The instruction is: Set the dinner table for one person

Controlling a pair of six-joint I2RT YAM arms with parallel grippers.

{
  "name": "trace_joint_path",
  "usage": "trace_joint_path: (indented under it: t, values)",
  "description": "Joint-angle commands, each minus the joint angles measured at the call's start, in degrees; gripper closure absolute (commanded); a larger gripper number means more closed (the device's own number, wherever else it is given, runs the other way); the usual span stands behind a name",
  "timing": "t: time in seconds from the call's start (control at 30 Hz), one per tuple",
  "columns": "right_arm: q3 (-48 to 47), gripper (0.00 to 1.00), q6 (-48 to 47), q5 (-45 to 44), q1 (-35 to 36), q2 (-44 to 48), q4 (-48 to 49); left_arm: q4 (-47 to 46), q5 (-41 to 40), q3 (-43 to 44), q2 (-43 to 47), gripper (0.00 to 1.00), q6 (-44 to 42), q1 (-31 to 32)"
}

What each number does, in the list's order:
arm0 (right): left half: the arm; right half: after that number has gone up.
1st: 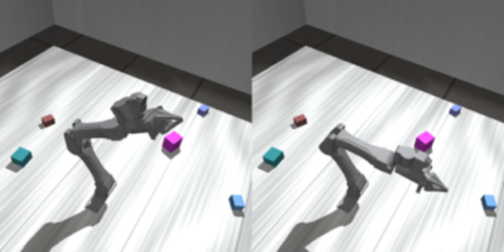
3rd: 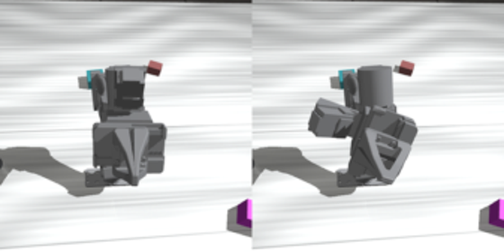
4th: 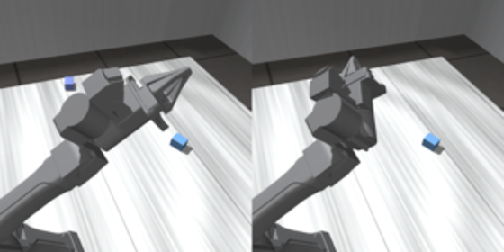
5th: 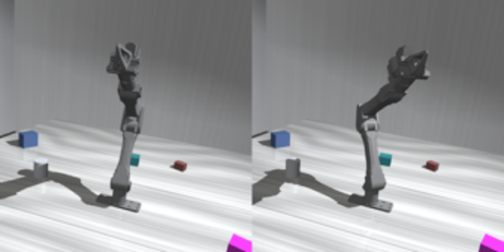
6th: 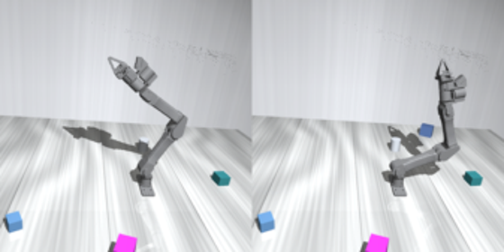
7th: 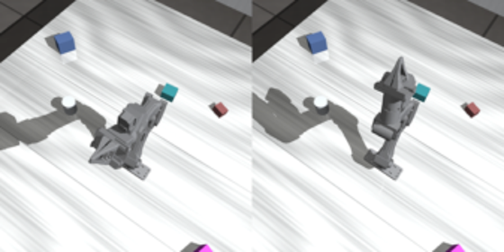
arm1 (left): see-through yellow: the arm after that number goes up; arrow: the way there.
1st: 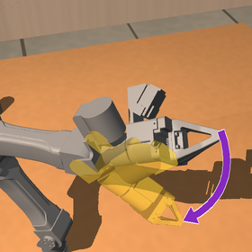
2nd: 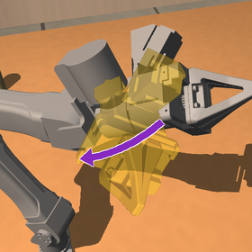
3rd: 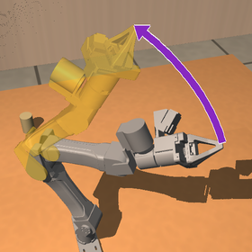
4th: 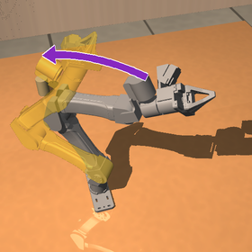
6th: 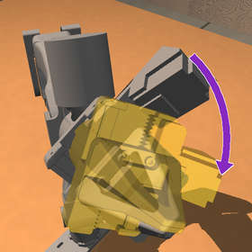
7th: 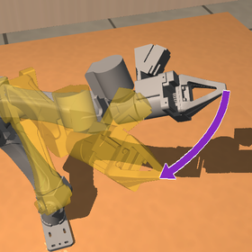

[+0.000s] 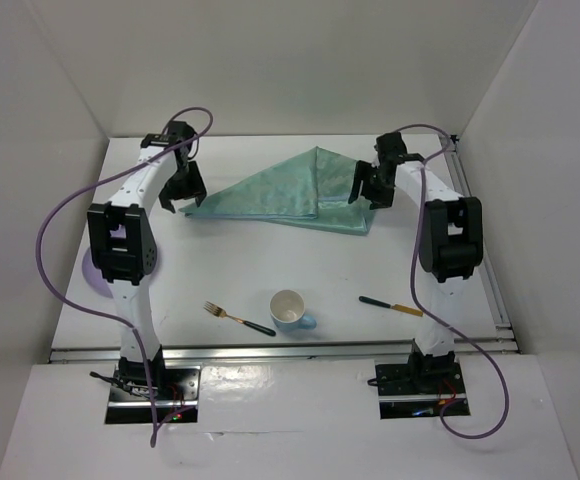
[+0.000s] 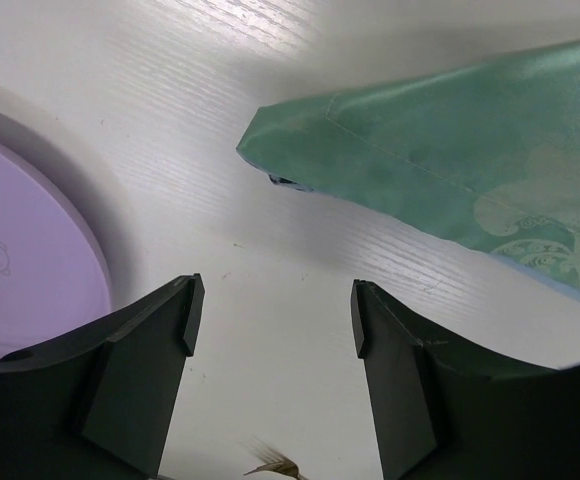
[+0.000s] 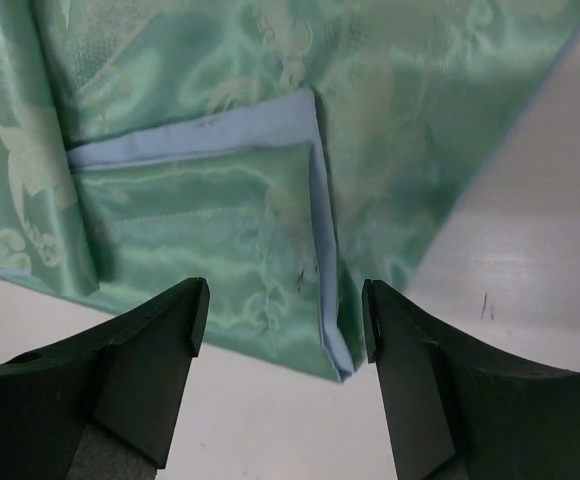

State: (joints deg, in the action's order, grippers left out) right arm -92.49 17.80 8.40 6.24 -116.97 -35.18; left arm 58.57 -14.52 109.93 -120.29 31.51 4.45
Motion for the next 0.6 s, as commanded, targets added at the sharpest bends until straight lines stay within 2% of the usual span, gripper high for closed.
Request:
trace_joint_path:
  t: [0.0, 0.13, 0.2, 0.4, 0.47, 0.57]
  values:
    - [-5.33, 0.25, -4.52, 1.08, 0.53, -3.0, -0.94, 0.85, -0.33, -0.15, -1.18, 0.22, -1.01, 0.3]
    - [-9.45, 0.28, -5.67, 1.62, 0.53, -7.21, -0.07, 0.85, 0.81, 2.39, -1.18, 0.24, -2.93, 1.7]
    - [-10.78, 0.29, -6.2, 1.62, 0.53, -8.53, -0.07, 1.37, 3.87, 4.66, -1.78, 0.29, -5.38, 2.75]
    - [-12.54, 0.37, -6.2, 4.77, 1.05, -12.14, -0.59, 2.77, 6.26, 11.61, -3.63, 0.32, -8.74, 12.77]
    - [-12.54, 0.4, -6.2, 5.56, 1.05, -12.67, -0.59, 3.57, 9.67, 15.92, -5.83, 0.32, -9.36, 15.49]
    - [-12.02, 0.52, -6.73, 6.27, 1.58, -12.59, -0.07, 3.57, 17.5, 18.65, -7.76, 0.32, -10.5, 18.21]
